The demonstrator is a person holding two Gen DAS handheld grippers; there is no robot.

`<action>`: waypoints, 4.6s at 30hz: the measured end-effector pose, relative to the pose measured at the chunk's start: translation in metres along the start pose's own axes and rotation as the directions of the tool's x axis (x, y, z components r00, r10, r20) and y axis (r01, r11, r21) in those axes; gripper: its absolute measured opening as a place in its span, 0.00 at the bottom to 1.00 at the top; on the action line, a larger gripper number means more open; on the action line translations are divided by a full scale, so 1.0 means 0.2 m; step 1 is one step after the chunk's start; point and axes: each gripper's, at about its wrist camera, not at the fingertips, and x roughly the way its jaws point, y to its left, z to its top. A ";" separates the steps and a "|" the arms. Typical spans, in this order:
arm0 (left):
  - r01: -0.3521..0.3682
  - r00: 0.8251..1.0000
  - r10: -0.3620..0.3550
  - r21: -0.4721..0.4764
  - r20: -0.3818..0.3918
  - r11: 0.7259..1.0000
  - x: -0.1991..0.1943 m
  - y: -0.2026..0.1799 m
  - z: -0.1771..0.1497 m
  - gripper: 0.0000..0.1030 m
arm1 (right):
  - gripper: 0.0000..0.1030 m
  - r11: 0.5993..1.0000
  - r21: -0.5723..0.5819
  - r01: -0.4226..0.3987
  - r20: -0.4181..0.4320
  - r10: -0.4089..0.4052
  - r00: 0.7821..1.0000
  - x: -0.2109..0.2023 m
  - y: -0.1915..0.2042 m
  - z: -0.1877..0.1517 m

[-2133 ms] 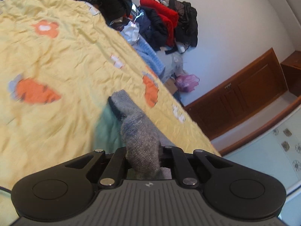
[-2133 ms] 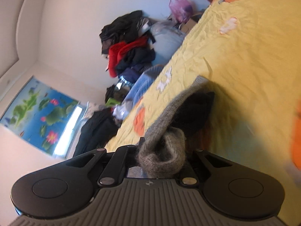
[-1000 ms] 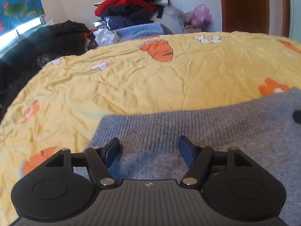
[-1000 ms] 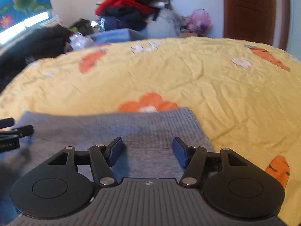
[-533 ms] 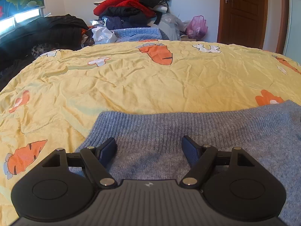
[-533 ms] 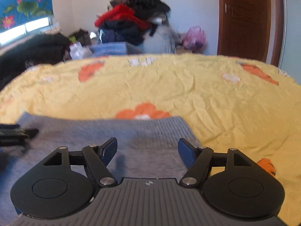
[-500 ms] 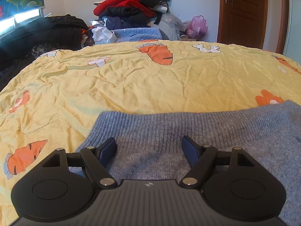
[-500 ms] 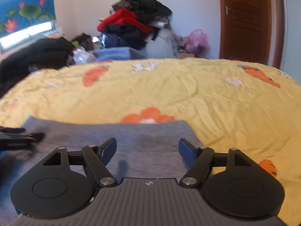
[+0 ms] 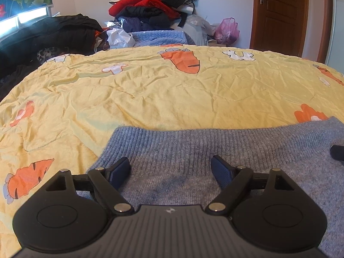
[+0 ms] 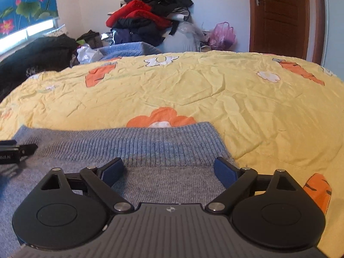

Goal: Fold small clothes

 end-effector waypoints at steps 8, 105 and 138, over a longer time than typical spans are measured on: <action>-0.039 0.993 0.061 -0.208 0.103 0.977 -0.53 0.25 -0.20 0.81 | 0.89 0.995 0.093 -0.038 0.080 0.030 0.996 -0.24 -0.06 -0.04; 0.156 0.986 -0.156 0.008 0.064 0.988 -0.91 -0.32 -0.48 0.06 | 0.18 0.763 0.024 -0.646 -0.334 0.615 0.714 -0.02 0.72 0.36; 0.439 0.856 -0.515 0.568 -0.031 0.696 -0.95 -1.02 -0.57 0.23 | 0.62 0.893 0.151 -0.423 -0.170 0.445 0.879 -0.15 -0.39 0.27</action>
